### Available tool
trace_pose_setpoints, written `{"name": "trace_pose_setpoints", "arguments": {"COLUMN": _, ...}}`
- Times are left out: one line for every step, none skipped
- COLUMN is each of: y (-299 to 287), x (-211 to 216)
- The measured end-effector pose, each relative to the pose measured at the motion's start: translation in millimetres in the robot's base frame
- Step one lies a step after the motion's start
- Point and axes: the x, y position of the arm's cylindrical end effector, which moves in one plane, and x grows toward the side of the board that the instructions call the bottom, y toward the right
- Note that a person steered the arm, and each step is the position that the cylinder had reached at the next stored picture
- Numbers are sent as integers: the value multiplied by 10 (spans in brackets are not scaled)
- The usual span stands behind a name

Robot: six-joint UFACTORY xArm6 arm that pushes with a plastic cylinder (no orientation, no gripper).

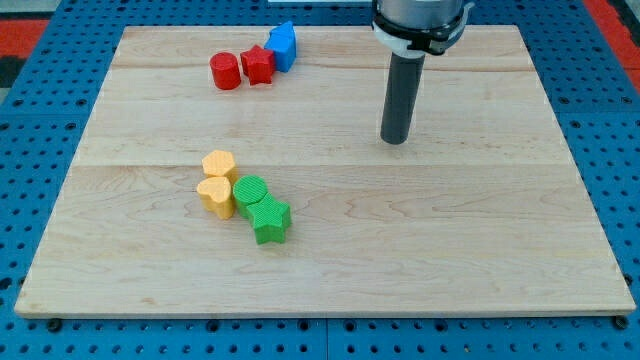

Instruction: Push the red star towards the center

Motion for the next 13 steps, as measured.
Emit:
{"name": "trace_pose_setpoints", "arguments": {"y": -252, "x": -377}}
{"name": "trace_pose_setpoints", "arguments": {"y": -716, "x": -356}}
{"name": "trace_pose_setpoints", "arguments": {"y": -1300, "x": -175}}
{"name": "trace_pose_setpoints", "arguments": {"y": -1322, "x": -175}}
{"name": "trace_pose_setpoints", "arguments": {"y": -1329, "x": -175}}
{"name": "trace_pose_setpoints", "arguments": {"y": -1750, "x": -211}}
{"name": "trace_pose_setpoints", "arguments": {"y": -2568, "x": -259}}
{"name": "trace_pose_setpoints", "arguments": {"y": -2559, "x": -581}}
{"name": "trace_pose_setpoints", "arguments": {"y": -2571, "x": -893}}
{"name": "trace_pose_setpoints", "arguments": {"y": -2449, "x": -1214}}
{"name": "trace_pose_setpoints", "arguments": {"y": -2373, "x": -1287}}
{"name": "trace_pose_setpoints", "arguments": {"y": -2048, "x": -1293}}
{"name": "trace_pose_setpoints", "arguments": {"y": -1832, "x": -1305}}
